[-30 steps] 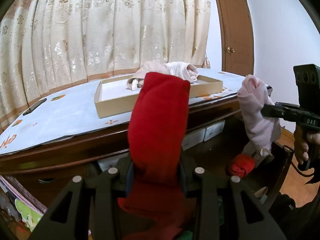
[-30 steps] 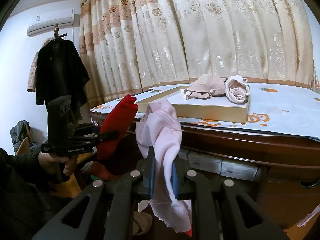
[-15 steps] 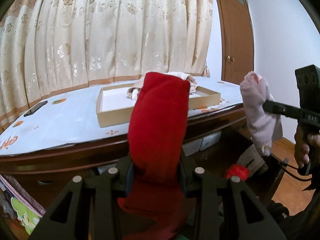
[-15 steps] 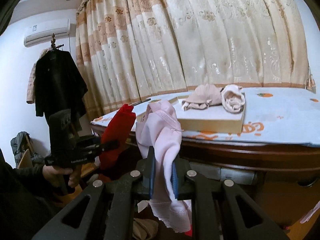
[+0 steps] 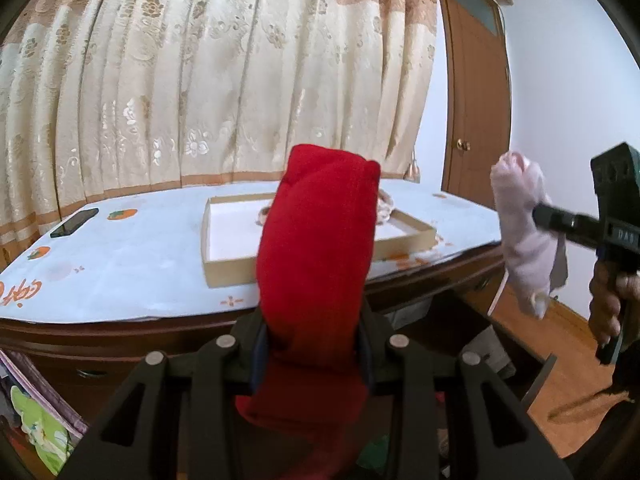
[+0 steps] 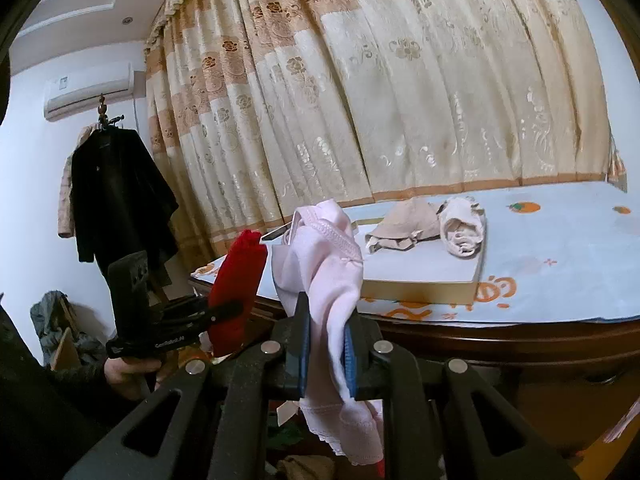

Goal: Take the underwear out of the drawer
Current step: 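Carry both garments up over the cardboard tray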

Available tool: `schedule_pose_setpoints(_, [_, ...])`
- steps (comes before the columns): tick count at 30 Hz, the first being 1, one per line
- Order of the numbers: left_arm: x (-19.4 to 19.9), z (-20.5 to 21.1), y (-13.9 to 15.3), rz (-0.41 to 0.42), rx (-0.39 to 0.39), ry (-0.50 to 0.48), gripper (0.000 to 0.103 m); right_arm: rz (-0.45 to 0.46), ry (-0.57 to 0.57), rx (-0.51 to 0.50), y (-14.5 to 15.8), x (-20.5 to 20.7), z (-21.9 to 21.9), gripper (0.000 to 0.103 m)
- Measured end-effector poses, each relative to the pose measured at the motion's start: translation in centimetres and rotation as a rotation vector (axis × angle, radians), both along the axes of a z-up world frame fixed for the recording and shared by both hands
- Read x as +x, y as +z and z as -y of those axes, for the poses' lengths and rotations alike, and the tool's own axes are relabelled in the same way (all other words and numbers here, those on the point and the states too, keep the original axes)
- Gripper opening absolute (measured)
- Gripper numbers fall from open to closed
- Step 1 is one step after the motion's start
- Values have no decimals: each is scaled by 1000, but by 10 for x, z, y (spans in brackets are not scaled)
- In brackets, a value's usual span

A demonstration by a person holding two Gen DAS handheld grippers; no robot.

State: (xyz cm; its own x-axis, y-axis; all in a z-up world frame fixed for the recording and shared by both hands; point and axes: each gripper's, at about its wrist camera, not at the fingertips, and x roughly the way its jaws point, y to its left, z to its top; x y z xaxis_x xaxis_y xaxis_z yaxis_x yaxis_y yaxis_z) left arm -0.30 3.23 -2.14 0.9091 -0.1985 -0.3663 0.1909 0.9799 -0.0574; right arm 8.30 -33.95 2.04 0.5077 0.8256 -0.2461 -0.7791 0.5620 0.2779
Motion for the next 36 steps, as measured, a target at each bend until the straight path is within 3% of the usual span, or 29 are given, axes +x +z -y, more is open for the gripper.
schedule_pose_setpoints(7, [9,-8,14,-24,-71,4,34,-53,18,2,8,5,-21,15])
schedule_pose_setpoints(36, [95,-39,66,-116,-175,35,34,-145,-12,-22,56,75,-87,15])
